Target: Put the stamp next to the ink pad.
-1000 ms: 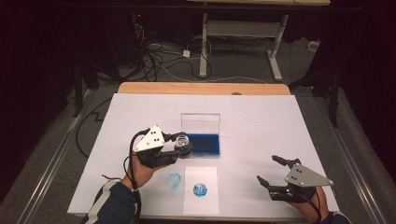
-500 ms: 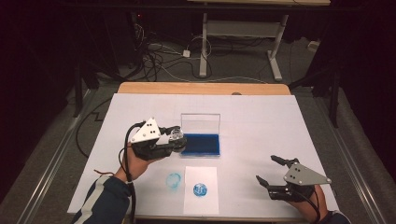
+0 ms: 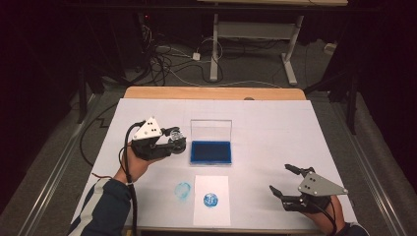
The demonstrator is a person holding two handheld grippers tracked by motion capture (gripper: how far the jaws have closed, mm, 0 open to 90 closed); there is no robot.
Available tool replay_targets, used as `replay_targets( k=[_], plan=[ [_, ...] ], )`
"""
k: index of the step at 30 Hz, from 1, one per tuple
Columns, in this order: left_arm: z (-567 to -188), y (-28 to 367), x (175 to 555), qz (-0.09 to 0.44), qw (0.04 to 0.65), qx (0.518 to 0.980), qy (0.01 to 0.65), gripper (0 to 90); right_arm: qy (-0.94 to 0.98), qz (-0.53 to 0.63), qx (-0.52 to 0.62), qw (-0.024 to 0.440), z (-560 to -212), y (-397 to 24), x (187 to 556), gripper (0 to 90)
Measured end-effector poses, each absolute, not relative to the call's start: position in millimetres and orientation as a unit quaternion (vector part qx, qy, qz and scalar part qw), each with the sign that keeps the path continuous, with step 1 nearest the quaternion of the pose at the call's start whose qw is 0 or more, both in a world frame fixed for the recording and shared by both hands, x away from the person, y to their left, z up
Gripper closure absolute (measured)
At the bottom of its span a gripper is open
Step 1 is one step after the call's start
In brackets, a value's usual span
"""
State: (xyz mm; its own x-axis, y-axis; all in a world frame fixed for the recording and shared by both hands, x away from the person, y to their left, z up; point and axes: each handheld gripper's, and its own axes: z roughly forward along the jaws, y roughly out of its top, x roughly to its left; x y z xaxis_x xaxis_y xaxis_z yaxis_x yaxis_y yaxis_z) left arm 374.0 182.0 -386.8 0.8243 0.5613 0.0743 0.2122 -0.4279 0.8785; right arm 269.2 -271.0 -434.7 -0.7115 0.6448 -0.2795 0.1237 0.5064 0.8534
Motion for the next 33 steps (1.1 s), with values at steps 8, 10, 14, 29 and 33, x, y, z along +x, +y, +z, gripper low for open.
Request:
replay_targets(
  k=[8, 10, 14, 29, 33],
  plan=[
    [-399.3, 182.2, 391.2, 0.166, 0.453, 0.839, 0.250, 53.8, 0.820, 0.431, 0.236, 0.295, -436.2, -270.3, 269.8, 21.4],
    [-402.4, 181.0, 394.0, 0.167, 0.441, 0.845, 0.251, 53.8, 0.820, 0.430, 0.236, 0.294, -436.6, -270.1, 269.9, 21.4],
    [-408.1, 180.1, 398.3, 0.161, 0.436, 0.849, 0.254, 53.8, 0.820, 0.430, 0.237, 0.294, -436.7, -270.4, 269.9, 21.5],
    [-441.8, 171.6, 414.3, 0.150, 0.411, 0.857, 0.271, 53.8, 0.824, 0.425, 0.235, 0.291, -438.2, -269.9, 270.8, 21.9],
    [-443.7, 171.7, 415.8, 0.153, 0.405, 0.858, 0.275, 53.8, 0.826, 0.423, 0.234, 0.290, -438.7, -269.6, 270.9, 21.9]
  ],
)
